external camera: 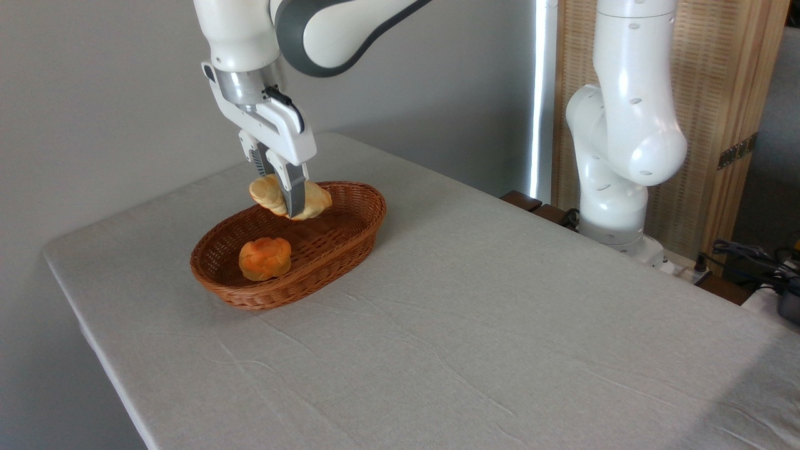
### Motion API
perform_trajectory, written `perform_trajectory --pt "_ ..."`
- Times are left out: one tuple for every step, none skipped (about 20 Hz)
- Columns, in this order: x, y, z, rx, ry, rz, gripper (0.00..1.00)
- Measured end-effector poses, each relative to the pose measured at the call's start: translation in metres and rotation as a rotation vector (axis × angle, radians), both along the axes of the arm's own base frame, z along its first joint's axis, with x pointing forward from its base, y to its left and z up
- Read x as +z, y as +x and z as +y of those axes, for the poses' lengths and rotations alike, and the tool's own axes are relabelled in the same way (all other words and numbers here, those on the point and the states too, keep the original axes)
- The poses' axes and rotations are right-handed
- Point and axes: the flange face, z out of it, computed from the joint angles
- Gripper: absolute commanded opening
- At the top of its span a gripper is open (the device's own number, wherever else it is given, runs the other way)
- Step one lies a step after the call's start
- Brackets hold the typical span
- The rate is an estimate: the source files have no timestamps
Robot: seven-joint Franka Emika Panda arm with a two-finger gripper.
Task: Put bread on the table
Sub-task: 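Close the gripper on the croissant and lift it from the basket, then carry the croissant over the basket rim and lower it to the table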
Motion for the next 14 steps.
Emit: perform_trajectory --pt "0.007 0.001 0.01 0.014 -0.003 0.006 0.39" --pt "0.012 0.002 0.019 0.026 -0.002 0.016 0.4" --pt "0.016 0.002 0.03 0.038 -0.001 0.027 0.39" --pt "0.018 0.003 0.04 0.052 -0.001 0.034 0.4" --pt "0.02 0.005 0.052 0.062 0.0 0.037 0.4" --pt "0.02 0.009 0.064 0.061 0.009 0.035 0.4" --pt "0.018 0.011 0.075 0.048 0.031 0.035 0.4" --pt "0.016 0.012 0.085 0.032 0.059 0.039 0.4" --pt "0.015 0.013 0.094 0.018 0.081 0.042 0.4" --pt "0.013 0.015 0.102 0.006 0.094 0.043 0.4" --pt "0.011 0.017 0.112 -0.001 0.106 0.042 0.4" --pt "0.009 0.018 0.121 -0.009 0.118 0.042 0.4" --pt "0.007 0.02 0.129 -0.021 0.13 0.042 0.4" --pt "0.004 0.021 0.135 -0.038 0.137 0.047 0.43"
